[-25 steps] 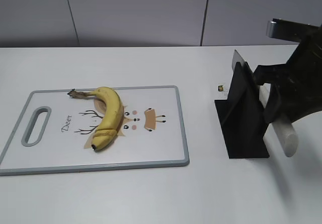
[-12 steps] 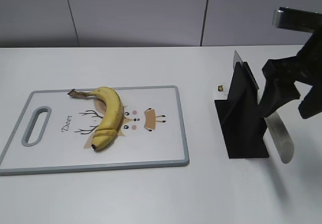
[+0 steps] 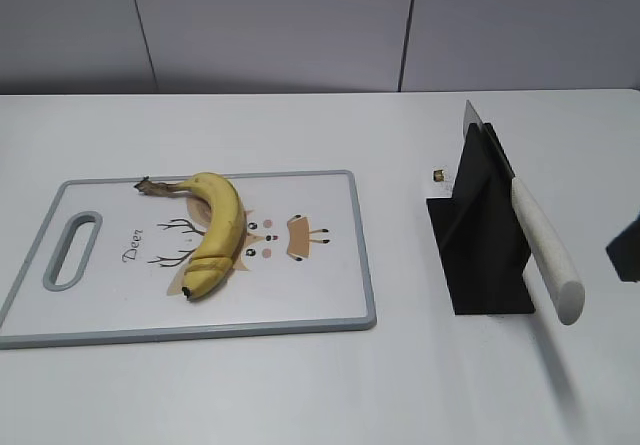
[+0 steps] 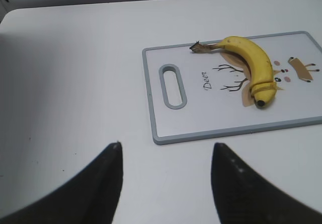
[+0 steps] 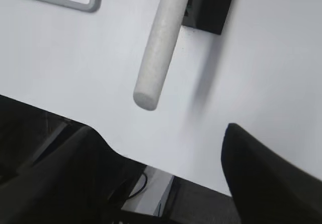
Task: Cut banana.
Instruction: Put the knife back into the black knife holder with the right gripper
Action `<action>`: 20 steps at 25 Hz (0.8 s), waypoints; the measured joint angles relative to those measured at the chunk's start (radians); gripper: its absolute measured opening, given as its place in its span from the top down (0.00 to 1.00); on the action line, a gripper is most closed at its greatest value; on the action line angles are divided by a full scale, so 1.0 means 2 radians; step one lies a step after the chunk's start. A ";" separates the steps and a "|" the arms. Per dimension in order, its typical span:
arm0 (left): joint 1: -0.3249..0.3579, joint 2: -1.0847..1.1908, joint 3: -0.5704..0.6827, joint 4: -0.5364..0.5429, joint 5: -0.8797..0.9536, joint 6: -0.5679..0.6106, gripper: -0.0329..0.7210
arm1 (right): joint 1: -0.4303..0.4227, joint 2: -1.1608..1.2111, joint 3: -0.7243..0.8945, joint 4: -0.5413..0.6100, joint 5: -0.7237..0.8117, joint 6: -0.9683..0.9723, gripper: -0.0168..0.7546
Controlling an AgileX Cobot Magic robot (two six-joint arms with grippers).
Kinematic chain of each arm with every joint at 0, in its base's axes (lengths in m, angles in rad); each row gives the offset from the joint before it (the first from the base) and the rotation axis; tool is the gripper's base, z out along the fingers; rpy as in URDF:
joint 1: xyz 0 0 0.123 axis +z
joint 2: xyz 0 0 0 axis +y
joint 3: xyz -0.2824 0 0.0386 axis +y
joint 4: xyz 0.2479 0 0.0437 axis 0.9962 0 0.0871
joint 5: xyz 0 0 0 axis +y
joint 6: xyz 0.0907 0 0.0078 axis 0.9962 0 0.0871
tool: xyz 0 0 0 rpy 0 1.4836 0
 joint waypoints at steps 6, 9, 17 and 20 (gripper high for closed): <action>0.000 0.000 0.000 0.000 0.000 0.000 0.24 | 0.000 -0.150 0.079 -0.001 -0.046 -0.053 0.22; 0.000 0.000 0.000 0.000 0.000 0.000 0.24 | 0.000 -0.225 0.117 -0.004 -0.052 -0.063 0.22; 0.000 0.000 0.000 0.000 0.000 0.000 0.24 | 0.000 -0.388 0.179 -0.008 -0.021 -0.084 0.22; 0.000 0.000 0.000 0.000 0.000 0.000 0.24 | 0.000 -0.429 0.182 -0.009 -0.015 -0.085 0.22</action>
